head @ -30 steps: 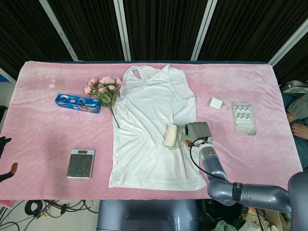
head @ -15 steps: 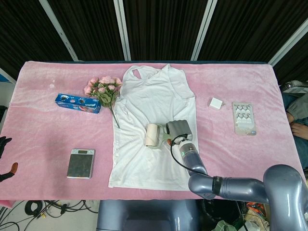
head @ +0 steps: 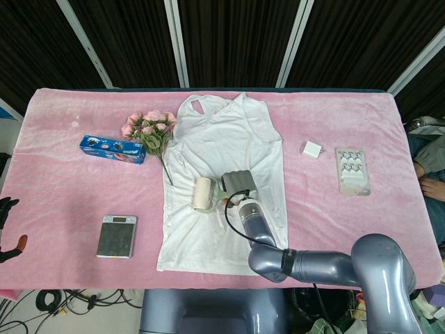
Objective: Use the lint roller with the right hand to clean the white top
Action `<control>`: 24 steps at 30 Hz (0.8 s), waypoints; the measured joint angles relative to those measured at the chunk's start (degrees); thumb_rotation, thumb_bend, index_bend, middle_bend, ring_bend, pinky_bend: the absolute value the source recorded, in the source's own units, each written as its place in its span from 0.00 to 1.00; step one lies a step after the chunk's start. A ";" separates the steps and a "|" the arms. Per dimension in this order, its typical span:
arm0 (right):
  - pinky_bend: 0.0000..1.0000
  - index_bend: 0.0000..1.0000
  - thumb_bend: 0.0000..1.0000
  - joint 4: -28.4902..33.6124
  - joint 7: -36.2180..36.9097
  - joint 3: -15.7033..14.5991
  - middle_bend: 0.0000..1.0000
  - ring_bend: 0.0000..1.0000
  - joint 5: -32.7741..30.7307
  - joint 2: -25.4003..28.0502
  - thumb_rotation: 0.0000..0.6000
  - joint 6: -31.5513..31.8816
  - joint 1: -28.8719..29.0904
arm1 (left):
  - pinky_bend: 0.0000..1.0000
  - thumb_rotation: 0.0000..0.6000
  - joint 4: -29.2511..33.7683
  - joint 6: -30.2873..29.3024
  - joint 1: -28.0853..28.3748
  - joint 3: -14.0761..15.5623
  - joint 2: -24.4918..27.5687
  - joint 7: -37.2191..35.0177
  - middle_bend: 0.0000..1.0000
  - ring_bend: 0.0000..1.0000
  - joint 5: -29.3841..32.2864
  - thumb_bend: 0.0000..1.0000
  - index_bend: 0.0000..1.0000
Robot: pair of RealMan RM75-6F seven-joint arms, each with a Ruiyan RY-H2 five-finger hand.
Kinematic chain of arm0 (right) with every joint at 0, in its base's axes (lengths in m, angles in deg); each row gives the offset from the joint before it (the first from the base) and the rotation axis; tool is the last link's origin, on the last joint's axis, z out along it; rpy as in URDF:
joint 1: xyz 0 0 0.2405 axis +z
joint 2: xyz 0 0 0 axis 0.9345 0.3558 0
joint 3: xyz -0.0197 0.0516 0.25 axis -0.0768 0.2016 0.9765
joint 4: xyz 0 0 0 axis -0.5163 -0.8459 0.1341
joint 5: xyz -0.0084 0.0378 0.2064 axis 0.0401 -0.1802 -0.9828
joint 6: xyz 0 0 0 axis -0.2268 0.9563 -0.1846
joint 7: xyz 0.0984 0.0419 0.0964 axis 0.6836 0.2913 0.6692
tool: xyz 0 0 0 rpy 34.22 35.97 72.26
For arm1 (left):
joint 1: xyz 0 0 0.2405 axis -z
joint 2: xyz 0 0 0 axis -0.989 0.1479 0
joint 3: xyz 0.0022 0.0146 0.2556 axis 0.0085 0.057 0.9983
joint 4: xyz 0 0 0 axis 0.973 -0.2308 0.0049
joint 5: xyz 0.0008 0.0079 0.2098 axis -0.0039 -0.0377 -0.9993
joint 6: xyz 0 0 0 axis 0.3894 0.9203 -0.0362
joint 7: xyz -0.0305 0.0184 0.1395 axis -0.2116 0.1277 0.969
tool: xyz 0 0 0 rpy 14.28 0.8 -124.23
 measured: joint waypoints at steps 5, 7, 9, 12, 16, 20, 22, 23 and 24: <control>0.41 0.72 0.61 0.65 -0.30 -0.37 0.59 0.59 -0.22 0.80 1.00 0.83 -0.12 | 0.04 1.00 -0.09 -0.09 -0.09 0.03 0.05 -0.22 0.06 0.04 -0.05 0.39 0.12; 0.41 0.72 0.61 1.38 -0.32 -0.58 0.59 0.59 -0.23 1.44 1.00 1.23 -0.40 | 0.04 1.00 -0.10 -0.04 -0.07 0.08 0.03 -0.17 0.06 0.04 -0.07 0.39 0.12; 0.41 0.72 0.61 2.53 -0.37 -1.04 0.59 0.59 -0.20 2.34 1.00 1.69 -0.87 | 0.04 1.00 -0.11 -0.01 -0.05 0.13 0.00 -0.01 0.06 0.04 -0.10 0.39 0.12; 0.41 0.72 0.61 4.50 -0.27 -1.87 0.59 0.59 -0.20 3.92 1.00 2.17 -1.87 | 0.04 1.00 -0.03 -0.02 -0.04 0.15 -0.03 0.17 0.06 0.04 -0.04 0.39 0.12; 0.41 0.72 0.61 6.81 0.56 -2.98 0.59 0.59 -0.23 6.33 1.00 2.31 -3.69 | 0.04 1.00 0.04 -0.18 -0.11 0.14 -0.03 0.26 0.06 0.04 0.05 0.39 0.12; 0.41 0.72 0.62 8.50 1.70 -4.73 0.59 0.59 0.01 8.86 1.00 2.18 -5.85 | 0.04 1.00 0.07 -0.30 -0.18 0.12 -0.02 0.33 0.06 0.04 0.16 0.39 0.12; 0.41 0.72 0.62 8.91 2.16 -5.32 0.59 0.59 0.12 9.67 1.00 2.21 -6.61 | 0.04 1.00 0.05 -0.31 -0.18 0.11 -0.02 0.35 0.06 0.04 0.21 0.39 0.12; 0.41 0.72 0.62 9.26 2.50 -5.64 0.59 0.59 0.26 10.27 1.00 2.25 -7.11 | 0.04 1.00 0.06 -0.31 -0.18 0.10 -0.03 0.36 0.06 0.04 0.22 0.39 0.12; 0.41 0.72 0.61 9.56 2.75 -5.88 0.59 0.59 0.42 10.76 1.00 2.29 -7.50 | 0.04 1.00 0.05 -0.33 -0.18 0.10 -0.04 0.38 0.06 0.04 0.21 0.39 0.12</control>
